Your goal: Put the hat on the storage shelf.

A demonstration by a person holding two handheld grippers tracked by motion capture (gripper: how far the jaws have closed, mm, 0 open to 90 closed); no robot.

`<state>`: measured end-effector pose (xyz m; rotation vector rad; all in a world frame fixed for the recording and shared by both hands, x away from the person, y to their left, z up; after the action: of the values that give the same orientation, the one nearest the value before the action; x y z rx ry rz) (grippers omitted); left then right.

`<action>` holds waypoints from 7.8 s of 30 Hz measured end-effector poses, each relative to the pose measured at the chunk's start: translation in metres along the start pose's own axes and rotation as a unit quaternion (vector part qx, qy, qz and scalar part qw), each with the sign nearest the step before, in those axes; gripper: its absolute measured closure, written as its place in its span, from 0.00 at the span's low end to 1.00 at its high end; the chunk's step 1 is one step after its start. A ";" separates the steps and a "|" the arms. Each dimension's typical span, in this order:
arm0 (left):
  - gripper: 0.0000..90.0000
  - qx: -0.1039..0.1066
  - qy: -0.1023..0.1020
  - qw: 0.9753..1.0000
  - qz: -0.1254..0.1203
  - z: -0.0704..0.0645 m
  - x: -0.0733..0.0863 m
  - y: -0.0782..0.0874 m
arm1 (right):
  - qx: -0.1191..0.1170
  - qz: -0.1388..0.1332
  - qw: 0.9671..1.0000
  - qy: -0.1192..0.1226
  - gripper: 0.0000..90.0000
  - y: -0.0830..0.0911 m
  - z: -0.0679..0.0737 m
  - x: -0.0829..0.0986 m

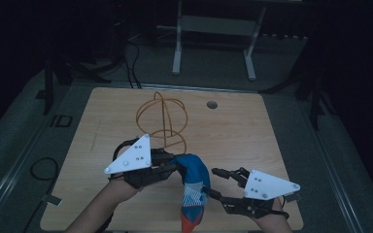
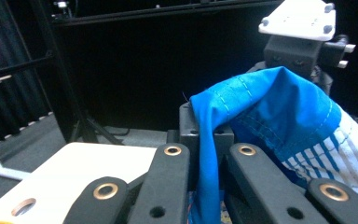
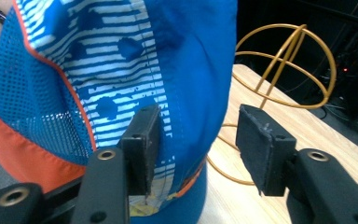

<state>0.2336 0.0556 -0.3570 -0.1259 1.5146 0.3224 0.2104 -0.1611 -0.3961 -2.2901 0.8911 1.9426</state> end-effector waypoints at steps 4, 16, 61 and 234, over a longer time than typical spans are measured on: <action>0.99 0.010 0.006 1.000 -0.008 -0.002 0.000 -0.001 | -0.003 -0.004 1.000 -0.001 0.53 -0.003 -0.001 -0.002; 0.99 0.006 0.013 1.000 -0.011 -0.001 0.003 -0.004 | -0.004 -0.004 1.000 0.006 0.99 -0.005 0.003 0.001; 0.47 -0.071 0.072 0.994 0.039 0.007 0.065 0.067 | 0.069 -0.011 0.997 0.017 1.00 0.031 -0.037 -0.035; 0.02 -0.280 0.158 0.945 0.066 0.005 0.226 0.086 | -0.030 0.090 0.990 -0.108 0.15 -0.118 -0.071 0.123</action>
<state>0.2198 0.1680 -0.5711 -0.5507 1.7147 0.8716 0.3328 -0.1380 -0.5325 -2.0384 1.0600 2.2642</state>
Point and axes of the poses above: each handheld gripper's, and its own axes: y roughly backward along the jaws, x roughly out of its underside, z roughly to its left, the point moved 4 cm from there along -y, roughly forward along the jaws, and after that the axes turned 4 degrees about y, right-handed, at the moved point
